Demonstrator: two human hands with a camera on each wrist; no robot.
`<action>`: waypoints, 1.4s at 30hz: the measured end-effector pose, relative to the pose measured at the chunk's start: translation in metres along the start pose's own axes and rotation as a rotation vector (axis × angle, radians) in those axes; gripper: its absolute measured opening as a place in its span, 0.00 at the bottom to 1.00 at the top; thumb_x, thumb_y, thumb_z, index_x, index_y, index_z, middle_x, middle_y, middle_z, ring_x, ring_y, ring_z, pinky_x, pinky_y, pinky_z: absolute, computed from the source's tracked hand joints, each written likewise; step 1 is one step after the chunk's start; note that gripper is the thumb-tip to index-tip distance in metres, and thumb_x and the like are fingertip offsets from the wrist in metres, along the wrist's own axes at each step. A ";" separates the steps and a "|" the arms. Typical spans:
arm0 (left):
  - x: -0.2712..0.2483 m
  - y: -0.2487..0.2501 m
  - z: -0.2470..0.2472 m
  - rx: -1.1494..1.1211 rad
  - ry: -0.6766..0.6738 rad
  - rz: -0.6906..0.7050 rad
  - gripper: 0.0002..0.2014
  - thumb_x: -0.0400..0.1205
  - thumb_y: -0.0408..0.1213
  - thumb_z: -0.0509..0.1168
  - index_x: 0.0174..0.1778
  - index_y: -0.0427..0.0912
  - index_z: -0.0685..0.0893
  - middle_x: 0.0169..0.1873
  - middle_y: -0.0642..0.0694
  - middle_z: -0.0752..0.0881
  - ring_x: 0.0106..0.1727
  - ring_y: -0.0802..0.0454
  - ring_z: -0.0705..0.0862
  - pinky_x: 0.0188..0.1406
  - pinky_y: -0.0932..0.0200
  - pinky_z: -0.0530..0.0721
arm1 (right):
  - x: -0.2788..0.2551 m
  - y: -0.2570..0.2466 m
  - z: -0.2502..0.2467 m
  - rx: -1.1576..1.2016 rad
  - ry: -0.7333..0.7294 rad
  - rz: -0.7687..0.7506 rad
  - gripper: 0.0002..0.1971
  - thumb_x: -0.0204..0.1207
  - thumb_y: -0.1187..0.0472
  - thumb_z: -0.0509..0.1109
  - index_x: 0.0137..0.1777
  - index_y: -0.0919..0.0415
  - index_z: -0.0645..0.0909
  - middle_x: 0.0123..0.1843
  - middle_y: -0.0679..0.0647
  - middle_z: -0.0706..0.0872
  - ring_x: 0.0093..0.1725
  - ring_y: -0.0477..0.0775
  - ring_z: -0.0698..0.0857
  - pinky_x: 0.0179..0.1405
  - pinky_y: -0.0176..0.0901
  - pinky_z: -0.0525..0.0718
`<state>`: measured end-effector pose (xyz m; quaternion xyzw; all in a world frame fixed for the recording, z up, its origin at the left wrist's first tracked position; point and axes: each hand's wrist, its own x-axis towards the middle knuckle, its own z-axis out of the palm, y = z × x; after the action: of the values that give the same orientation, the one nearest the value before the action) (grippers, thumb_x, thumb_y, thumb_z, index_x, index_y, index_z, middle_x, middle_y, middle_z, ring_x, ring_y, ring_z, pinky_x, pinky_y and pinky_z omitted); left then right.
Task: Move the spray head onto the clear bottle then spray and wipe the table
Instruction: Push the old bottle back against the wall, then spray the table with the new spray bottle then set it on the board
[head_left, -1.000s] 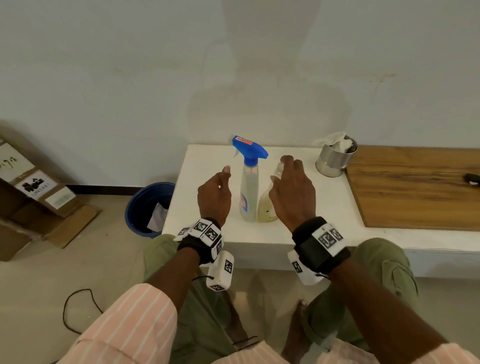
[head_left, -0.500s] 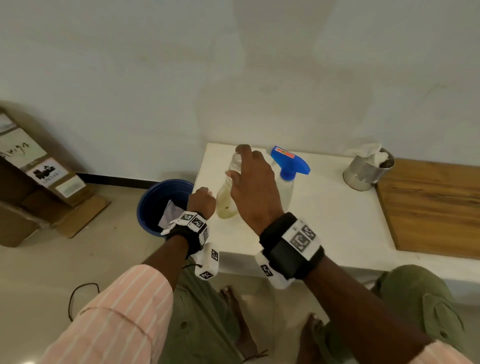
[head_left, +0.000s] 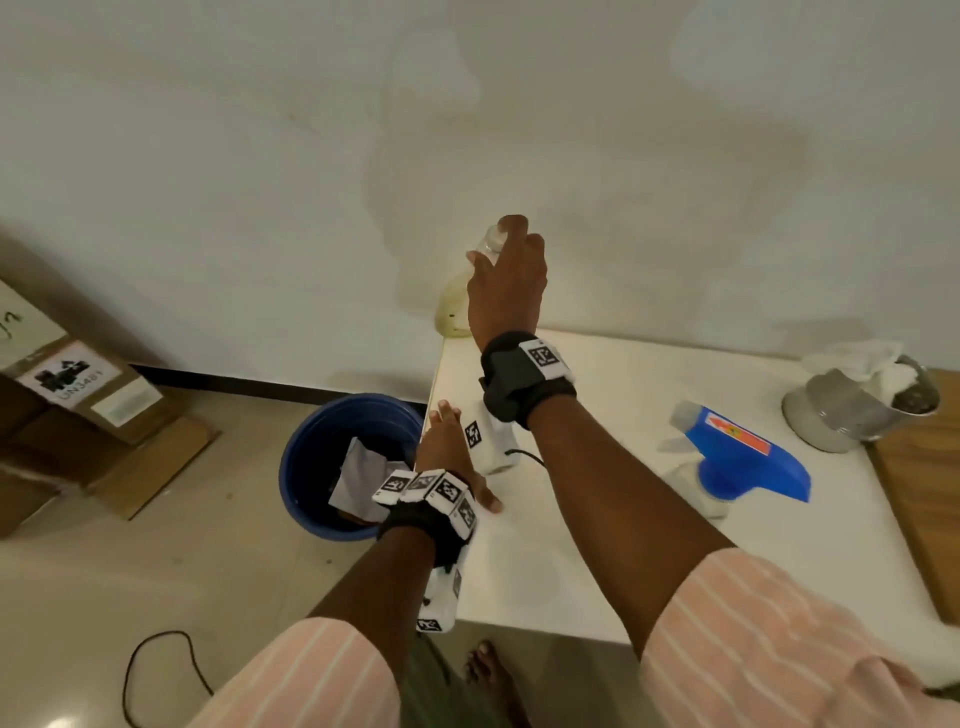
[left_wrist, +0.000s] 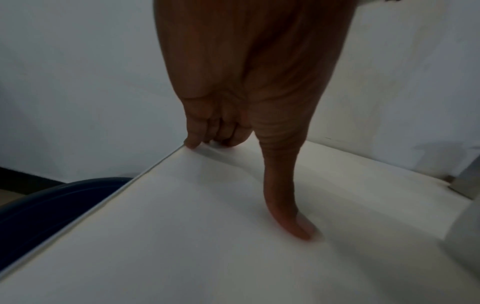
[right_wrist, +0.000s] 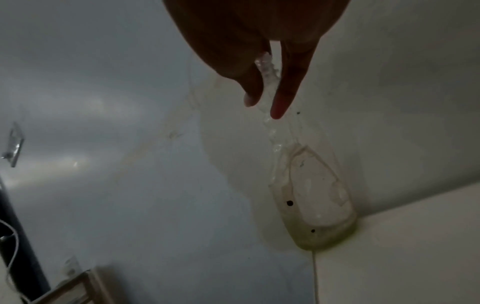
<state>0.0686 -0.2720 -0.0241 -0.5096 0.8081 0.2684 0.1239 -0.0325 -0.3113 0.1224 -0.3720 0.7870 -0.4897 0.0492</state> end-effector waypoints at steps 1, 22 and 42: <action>0.003 0.001 0.001 -0.023 0.007 -0.019 0.67 0.56 0.53 0.84 0.85 0.41 0.49 0.83 0.38 0.61 0.83 0.40 0.62 0.80 0.48 0.68 | 0.005 0.002 0.007 0.007 -0.004 -0.010 0.16 0.79 0.69 0.66 0.66 0.61 0.72 0.58 0.59 0.77 0.47 0.54 0.82 0.39 0.23 0.67; -0.018 0.025 -0.019 -0.028 0.013 -0.039 0.65 0.65 0.40 0.83 0.83 0.28 0.39 0.85 0.34 0.48 0.86 0.38 0.50 0.84 0.47 0.60 | 0.037 0.022 0.024 -0.199 0.081 -0.006 0.32 0.71 0.51 0.77 0.71 0.62 0.69 0.66 0.58 0.75 0.61 0.58 0.79 0.44 0.41 0.74; -0.104 0.032 0.024 0.144 0.064 0.166 0.38 0.77 0.59 0.66 0.77 0.37 0.67 0.76 0.40 0.71 0.78 0.42 0.68 0.75 0.43 0.68 | -0.125 -0.016 -0.236 0.058 0.575 -0.410 0.33 0.64 0.38 0.79 0.60 0.64 0.81 0.54 0.52 0.88 0.54 0.52 0.85 0.50 0.45 0.83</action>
<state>0.0852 -0.1688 0.0149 -0.4392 0.8682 0.2024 0.1117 -0.0379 -0.0630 0.2211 -0.3676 0.6633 -0.5963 -0.2632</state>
